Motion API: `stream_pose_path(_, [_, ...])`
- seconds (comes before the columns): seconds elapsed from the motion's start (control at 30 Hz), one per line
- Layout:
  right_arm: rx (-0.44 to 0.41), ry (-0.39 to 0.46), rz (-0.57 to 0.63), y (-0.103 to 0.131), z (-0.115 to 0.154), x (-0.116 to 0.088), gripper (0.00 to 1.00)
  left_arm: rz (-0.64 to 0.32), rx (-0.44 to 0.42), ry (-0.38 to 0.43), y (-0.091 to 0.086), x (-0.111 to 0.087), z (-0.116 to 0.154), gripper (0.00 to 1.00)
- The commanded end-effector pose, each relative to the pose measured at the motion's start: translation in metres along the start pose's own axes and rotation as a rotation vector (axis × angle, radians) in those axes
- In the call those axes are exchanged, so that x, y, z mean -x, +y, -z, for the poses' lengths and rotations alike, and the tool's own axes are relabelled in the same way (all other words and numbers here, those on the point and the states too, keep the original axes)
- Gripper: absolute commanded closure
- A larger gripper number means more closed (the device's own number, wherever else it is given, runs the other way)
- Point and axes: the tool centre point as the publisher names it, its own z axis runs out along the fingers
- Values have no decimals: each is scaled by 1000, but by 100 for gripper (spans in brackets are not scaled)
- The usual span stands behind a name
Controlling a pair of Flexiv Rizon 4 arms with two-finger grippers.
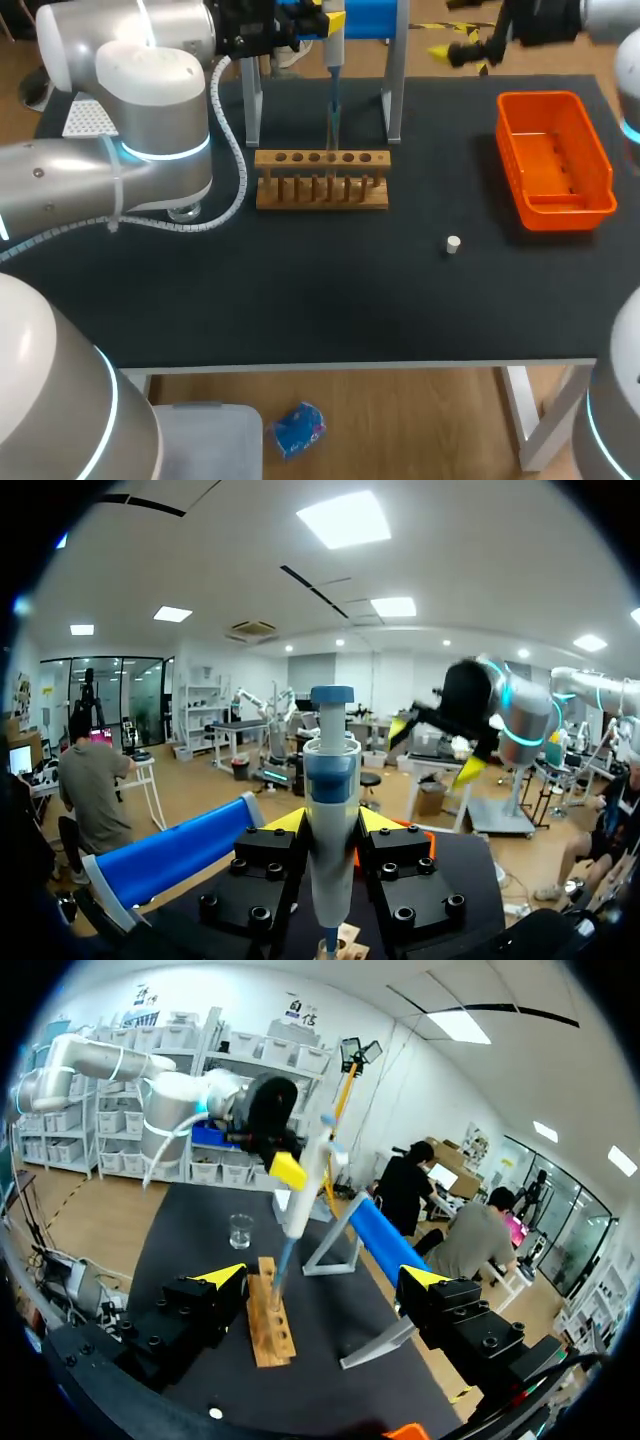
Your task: Invert the test tube, pick up the pipette, mount the tip to pipette, aspirate from beaker and dispense into the tube, eject the tip, return the pipette, and cap with the stopper.
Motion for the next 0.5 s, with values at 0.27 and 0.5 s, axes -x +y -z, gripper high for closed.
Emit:
stream_pose_path(0.27, [-89, 38, -6, 41, 13, 4, 0, -1, -4, -1, 1, 0, -1, 100])
stream_pose_path(0.5, [-57, 71, -78, 41, 12, 2, 0, -1, -4, -1, 1, 0, -1, 100])
